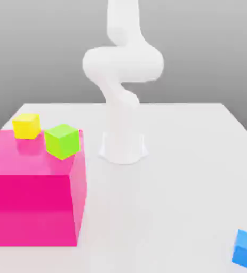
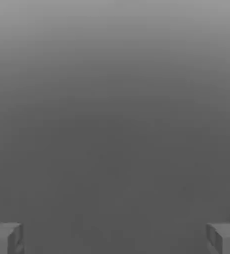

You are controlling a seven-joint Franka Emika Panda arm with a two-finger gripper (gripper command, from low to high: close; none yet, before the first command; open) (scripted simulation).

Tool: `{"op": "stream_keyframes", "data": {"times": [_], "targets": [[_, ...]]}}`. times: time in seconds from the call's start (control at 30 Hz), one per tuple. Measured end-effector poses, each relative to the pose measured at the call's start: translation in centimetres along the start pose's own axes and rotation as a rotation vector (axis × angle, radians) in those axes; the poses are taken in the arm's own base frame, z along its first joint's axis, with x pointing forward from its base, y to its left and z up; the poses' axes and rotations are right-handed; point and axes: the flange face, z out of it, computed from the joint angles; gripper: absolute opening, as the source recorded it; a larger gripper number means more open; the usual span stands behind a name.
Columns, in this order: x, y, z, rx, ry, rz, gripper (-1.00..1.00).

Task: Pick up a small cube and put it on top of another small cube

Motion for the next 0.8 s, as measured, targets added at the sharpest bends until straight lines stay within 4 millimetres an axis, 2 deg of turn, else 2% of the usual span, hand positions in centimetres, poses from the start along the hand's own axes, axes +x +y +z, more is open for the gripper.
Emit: {"op": "stream_keyframes", "data": {"times": [0.17, 0.37, 0.53, 0.63, 0.8], "targets": [[-3.0, -2.8, 9.0, -0.055, -0.123, -0.171, 0.0], [-8.8, -5.1, 18.9, -0.104, -0.27, -0.377, 0.0], [-15.3, -5.8, 26.4, -0.132, -0.397, -0.551, 0.0], [-20.4, -6.0, 30.3, -0.139, -0.479, -0.668, 0.0], [-28.2, -4.4, 36.4, -0.156, -0.61, -0.832, 0.0]]}}
